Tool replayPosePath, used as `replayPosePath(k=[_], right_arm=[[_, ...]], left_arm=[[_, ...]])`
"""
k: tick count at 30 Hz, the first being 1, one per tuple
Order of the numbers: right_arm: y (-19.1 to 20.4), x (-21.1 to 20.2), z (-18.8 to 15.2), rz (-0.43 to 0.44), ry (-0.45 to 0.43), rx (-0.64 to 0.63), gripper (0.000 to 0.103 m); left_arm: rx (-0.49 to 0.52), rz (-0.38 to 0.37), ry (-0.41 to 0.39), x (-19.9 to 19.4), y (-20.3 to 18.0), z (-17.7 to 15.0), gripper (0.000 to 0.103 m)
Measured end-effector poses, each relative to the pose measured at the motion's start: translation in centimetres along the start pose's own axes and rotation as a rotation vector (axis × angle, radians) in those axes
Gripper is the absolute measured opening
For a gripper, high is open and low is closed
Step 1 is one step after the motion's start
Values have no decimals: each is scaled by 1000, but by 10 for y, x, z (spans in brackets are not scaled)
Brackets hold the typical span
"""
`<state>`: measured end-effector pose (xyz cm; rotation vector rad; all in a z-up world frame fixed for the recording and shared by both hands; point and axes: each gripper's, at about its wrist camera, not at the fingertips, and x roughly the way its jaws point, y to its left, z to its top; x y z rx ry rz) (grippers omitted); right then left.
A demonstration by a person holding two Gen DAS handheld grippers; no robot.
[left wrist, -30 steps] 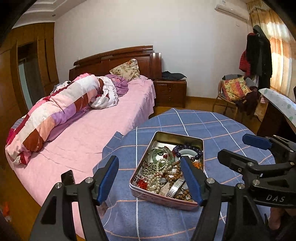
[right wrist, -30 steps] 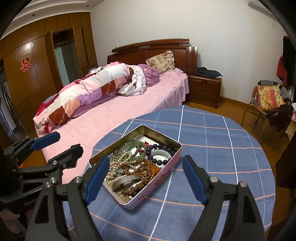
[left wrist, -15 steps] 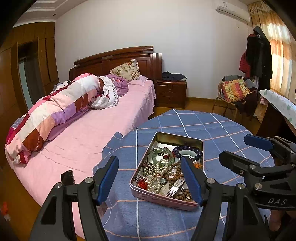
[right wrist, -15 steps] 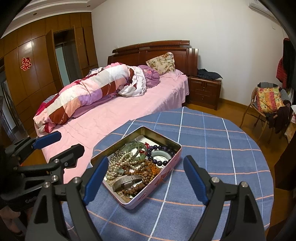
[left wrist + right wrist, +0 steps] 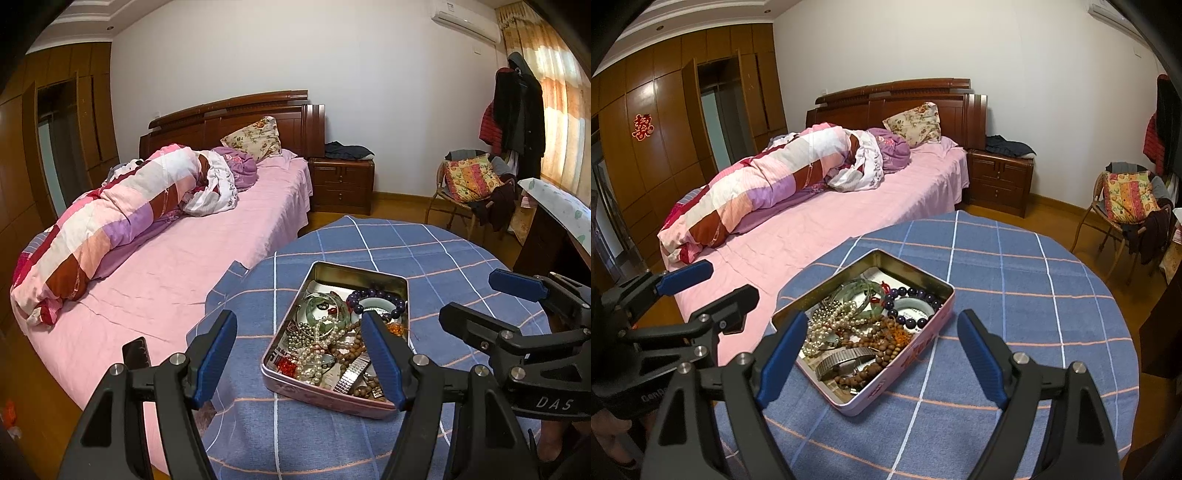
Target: Organize jewelry
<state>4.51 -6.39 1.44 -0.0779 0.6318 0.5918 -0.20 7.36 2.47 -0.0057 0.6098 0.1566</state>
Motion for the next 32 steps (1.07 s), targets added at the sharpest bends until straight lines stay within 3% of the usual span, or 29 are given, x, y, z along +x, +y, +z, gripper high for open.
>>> replayPosePath(k=[32], right_arm=[[1, 1, -4, -4, 4, 1, 86]], left_arm=[[-25, -10, 26, 5, 4, -1, 70]])
